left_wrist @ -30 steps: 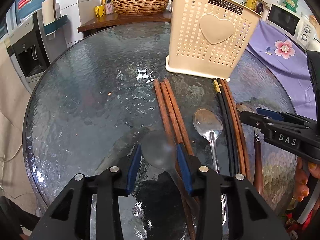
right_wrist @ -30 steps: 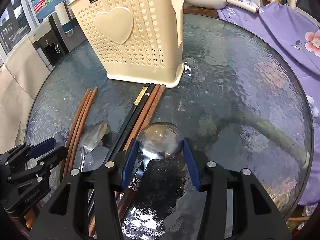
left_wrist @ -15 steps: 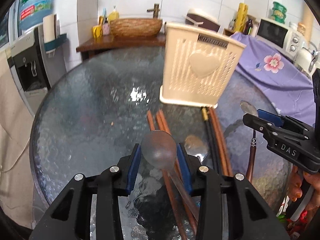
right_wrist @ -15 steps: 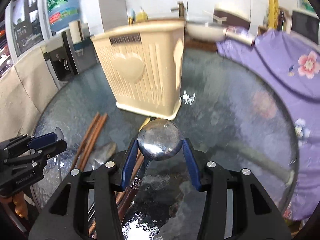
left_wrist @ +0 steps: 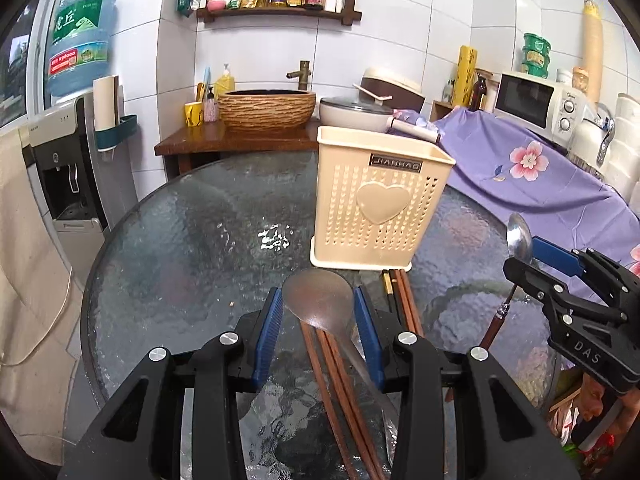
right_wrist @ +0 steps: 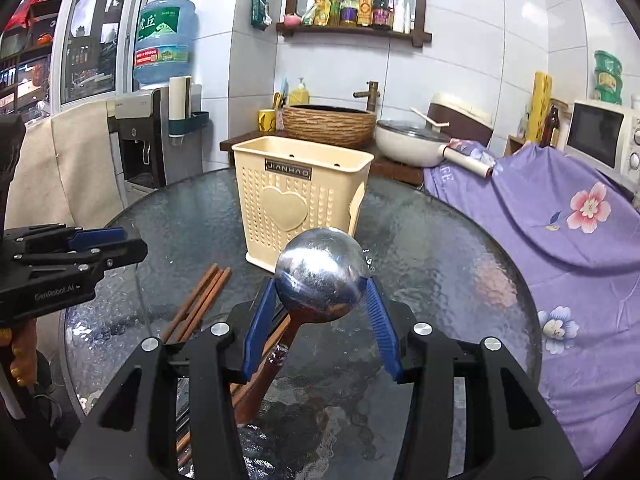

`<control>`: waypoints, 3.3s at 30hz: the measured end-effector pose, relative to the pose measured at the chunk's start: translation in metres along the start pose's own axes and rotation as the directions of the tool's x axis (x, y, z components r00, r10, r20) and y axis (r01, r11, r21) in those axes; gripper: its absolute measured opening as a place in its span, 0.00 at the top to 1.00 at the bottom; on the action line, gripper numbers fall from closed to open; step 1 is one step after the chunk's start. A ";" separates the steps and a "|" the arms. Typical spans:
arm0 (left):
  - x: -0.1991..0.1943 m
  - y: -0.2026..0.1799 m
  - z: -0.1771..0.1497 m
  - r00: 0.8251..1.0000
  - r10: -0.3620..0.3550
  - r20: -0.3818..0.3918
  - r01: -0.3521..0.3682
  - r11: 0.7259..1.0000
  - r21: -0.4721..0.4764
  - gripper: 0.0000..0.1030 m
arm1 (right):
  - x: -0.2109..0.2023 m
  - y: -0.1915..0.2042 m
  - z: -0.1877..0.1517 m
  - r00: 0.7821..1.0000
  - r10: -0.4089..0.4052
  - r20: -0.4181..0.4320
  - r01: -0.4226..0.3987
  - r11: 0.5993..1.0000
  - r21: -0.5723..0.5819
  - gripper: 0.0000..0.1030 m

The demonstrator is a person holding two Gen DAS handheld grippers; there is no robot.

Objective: Organize utensils
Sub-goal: 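Lift the clear spoon with the left tool while the right tool lifts the metal spoon, then lower both spoons into the cream holder and open both tools, then grasp a brown chopstick with the left tool while the right tool grasps another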

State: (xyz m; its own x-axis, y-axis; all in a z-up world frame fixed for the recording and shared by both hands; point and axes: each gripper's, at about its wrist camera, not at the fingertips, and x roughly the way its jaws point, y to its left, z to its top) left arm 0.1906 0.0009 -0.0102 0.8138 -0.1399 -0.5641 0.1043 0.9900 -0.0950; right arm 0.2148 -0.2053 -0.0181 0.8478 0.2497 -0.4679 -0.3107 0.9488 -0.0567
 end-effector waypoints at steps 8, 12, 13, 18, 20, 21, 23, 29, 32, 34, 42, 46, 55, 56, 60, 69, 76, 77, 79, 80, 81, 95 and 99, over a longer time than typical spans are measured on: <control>-0.003 -0.001 0.003 1.000 -0.004 0.023 0.004 1.000 0.003 0.65 | -0.003 0.002 -0.001 1.000 0.006 0.003 -0.006 1.000 0.002 0.55; -0.005 0.001 0.006 0.999 -0.009 0.033 0.009 1.000 0.000 0.65 | -0.006 0.003 0.002 1.000 0.007 0.011 -0.007 1.000 -0.003 0.55; -0.005 0.001 0.007 0.999 -0.013 0.033 0.013 1.000 -0.003 0.65 | -0.007 0.003 0.002 1.000 0.008 0.013 -0.008 1.000 -0.003 0.55; -0.006 0.002 0.014 0.999 -0.028 0.035 0.028 1.000 -0.009 0.65 | -0.012 0.003 0.005 1.000 0.015 0.026 -0.015 1.000 -0.005 0.55; -0.007 0.001 0.017 0.999 -0.034 0.038 0.034 0.999 -0.004 0.65 | -0.014 0.003 0.008 0.999 0.018 0.033 -0.018 1.000 -0.003 0.55; -0.007 0.001 0.019 0.998 -0.041 0.038 0.041 0.999 -0.001 0.65 | -0.015 0.004 0.008 0.999 0.018 0.037 -0.018 1.000 -0.002 0.55; -0.007 0.000 0.022 0.998 -0.048 0.041 0.048 0.999 0.002 0.65 | -0.017 0.003 0.013 0.999 0.017 0.045 -0.017 1.000 -0.004 0.55; -0.010 0.006 0.058 0.995 -0.063 0.075 0.063 0.998 0.003 0.65 | -0.020 -0.004 0.048 0.996 0.040 0.075 -0.040 0.999 -0.004 0.55; -0.017 0.007 0.097 0.990 -0.059 0.126 0.057 0.998 0.016 0.65 | -0.025 -0.012 0.087 0.992 0.048 0.118 -0.048 0.999 0.002 0.55; -0.023 0.005 0.129 0.985 -0.056 0.163 0.052 0.998 0.030 0.65 | -0.025 -0.020 0.117 0.988 0.050 0.144 -0.054 0.998 0.020 0.55; -0.002 -0.012 0.219 0.973 0.034 0.230 -0.053 0.996 0.077 0.65 | 0.007 -0.041 0.199 0.972 -0.096 0.213 0.090 0.995 0.036 0.54; 0.039 -0.016 0.216 0.984 0.059 0.166 -0.075 0.993 0.091 0.65 | 0.040 -0.042 0.192 0.979 -0.111 0.169 0.108 0.994 0.030 0.54; 0.089 -0.009 0.169 0.995 0.078 0.062 -0.083 0.992 0.100 0.65 | 0.090 -0.027 0.138 0.994 -0.084 0.066 0.085 0.996 -0.007 0.54; 0.093 -0.009 0.165 0.996 0.075 0.051 -0.080 0.992 0.100 0.65 | 0.094 -0.025 0.134 0.995 -0.079 0.056 0.080 0.997 -0.012 0.54; 0.101 -0.009 0.153 0.997 0.073 0.027 -0.076 0.991 0.107 0.65 | 0.103 -0.021 0.121 0.997 -0.071 0.029 0.072 0.997 -0.019 0.54; 0.114 -0.016 0.139 0.998 0.063 -0.008 -0.061 0.989 0.138 0.65 | 0.114 -0.016 0.109 0.998 -0.065 -0.002 0.065 0.997 -0.041 0.54; 0.110 -0.018 0.138 0.999 0.046 0.008 -0.047 0.991 0.128 0.61 | 0.113 -0.023 0.107 0.998 -0.062 0.011 0.062 0.998 -0.015 0.41; 0.106 -0.018 0.138 0.999 0.043 0.017 -0.045 0.991 0.125 0.52 | 0.111 -0.024 0.107 0.998 -0.067 0.021 0.067 0.998 -0.012 0.39; 0.097 -0.018 0.138 0.998 0.047 0.043 -0.052 0.991 0.121 0.38 | 0.105 -0.025 0.108 0.997 -0.064 0.032 0.064 0.998 -0.006 0.38; 0.091 -0.016 0.137 0.997 0.048 0.061 -0.054 0.992 0.116 0.31 | 0.101 -0.026 0.107 0.997 -0.063 0.039 0.063 0.998 -0.002 0.38; 0.083 -0.014 0.136 0.996 0.045 0.076 -0.054 0.992 0.111 0.23 | 0.096 -0.027 0.106 0.997 -0.065 0.048 0.065 0.998 0.006 0.35; 0.052 0.007 0.025 0.991 0.128 -0.043 -0.122 0.985 0.125 0.16 | 0.061 -0.004 0.021 0.992 -0.045 -0.119 0.045 0.999 -0.001 0.27; 0.059 0.020 -0.002 0.983 0.128 -0.129 -0.119 0.990 0.073 0.37 | 0.075 0.013 -0.019 0.971 -0.054 -0.232 0.049 0.998 -0.024 0.27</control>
State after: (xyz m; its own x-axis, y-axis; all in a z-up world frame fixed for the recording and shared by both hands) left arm 0.2391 0.0129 -0.0473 0.7396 -0.0135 -0.6729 0.0481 0.9983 0.0329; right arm 0.2661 -0.1777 -0.0707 0.7401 0.1466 -0.6563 -0.2785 0.9551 -0.1008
